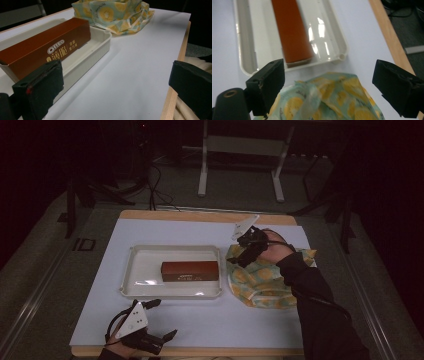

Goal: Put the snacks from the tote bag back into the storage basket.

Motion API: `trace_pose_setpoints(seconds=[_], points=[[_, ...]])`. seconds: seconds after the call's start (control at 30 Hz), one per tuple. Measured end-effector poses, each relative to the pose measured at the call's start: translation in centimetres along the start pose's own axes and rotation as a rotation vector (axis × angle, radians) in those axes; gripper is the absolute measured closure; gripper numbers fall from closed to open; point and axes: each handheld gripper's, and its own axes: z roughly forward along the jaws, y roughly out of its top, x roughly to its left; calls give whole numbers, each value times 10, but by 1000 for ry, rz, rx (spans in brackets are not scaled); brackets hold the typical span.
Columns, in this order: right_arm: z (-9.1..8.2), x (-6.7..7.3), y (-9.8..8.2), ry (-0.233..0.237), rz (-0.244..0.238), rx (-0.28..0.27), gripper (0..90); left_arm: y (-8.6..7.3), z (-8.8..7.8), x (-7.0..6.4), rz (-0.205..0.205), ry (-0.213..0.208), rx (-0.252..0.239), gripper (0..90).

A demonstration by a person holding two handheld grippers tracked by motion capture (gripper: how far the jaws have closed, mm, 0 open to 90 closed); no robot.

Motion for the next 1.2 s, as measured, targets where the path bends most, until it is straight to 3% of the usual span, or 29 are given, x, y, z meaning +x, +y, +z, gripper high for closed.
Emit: trace_pose_setpoints(seconds=[0.2,0.23,0.33,0.4,0.67,0.97,1.2], points=[[-12,-4,-15,-57,72,-33,110,0,0,0,3,-2,3,0],[-15,-5,-20,-89,92,-41,110,0,0,0,3,-2,3,0],[-21,-6,-28,-125,127,-52,120,0,0,0,3,-2,4,0],[-22,-6,-31,-125,136,-58,127,0,0,0,4,-3,4,0],[-33,-4,-59,-205,249,-96,129,0,1,0,5,-3,6,0],[-48,3,-87,-300,377,-151,136,0,1,0,5,-2,6,0],[-55,15,-107,-377,415,-158,136,0,1,0,5,-2,5,0]])
